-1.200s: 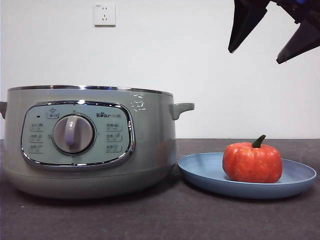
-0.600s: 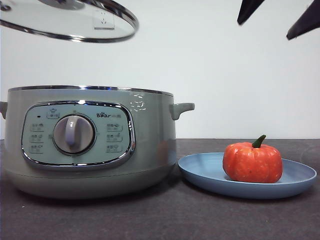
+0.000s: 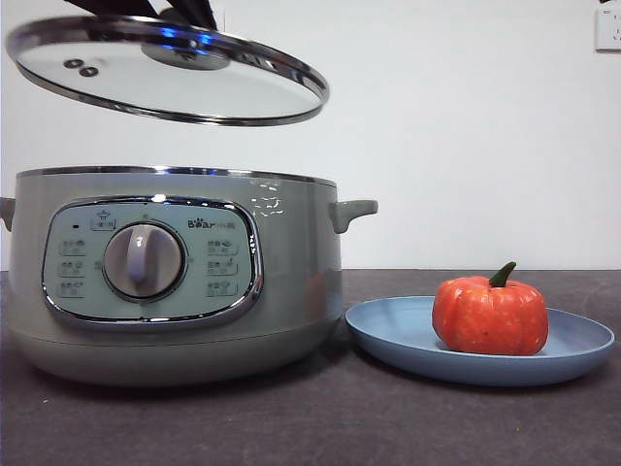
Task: Take the pumpkin out from the steamer,put the pumpkin in the blue plate,close the lid
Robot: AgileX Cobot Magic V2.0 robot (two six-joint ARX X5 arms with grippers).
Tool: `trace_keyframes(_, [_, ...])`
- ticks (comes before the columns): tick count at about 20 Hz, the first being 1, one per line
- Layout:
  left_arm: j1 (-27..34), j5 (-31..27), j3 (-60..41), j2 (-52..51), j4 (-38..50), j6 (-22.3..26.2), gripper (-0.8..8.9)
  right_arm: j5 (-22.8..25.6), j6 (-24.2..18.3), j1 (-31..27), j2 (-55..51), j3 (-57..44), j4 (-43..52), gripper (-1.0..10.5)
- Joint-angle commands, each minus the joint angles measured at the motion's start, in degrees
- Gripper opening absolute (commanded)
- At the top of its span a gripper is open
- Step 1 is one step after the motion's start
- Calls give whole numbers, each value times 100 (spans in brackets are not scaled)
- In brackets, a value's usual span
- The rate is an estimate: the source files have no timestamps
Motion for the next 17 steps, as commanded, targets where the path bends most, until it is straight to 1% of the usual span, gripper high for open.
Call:
trace_keyframes(1, [-33,-46,-269,-39,483,-175,-9,15,35,-4,-68,-33,2,565])
trace_keyframes(6, [-33,-37,-831,-39,1014,-192,-9,13,35,-4,-151,-33,2,565])
trace_keyframes(12, [-35,-39,-1292,-37,1727,-321,-9,11,37,-2,-162,-33,-2,564])
trace_keyframes(14, [-31,-42,-1379,-37,1849,-326,-9,9,37,-2,-162,-33,-2,564])
trace_keyframes(17, [-17,-31,-1412,7,1810,-348,-9,2,37,-2,-162,-33,-2,564])
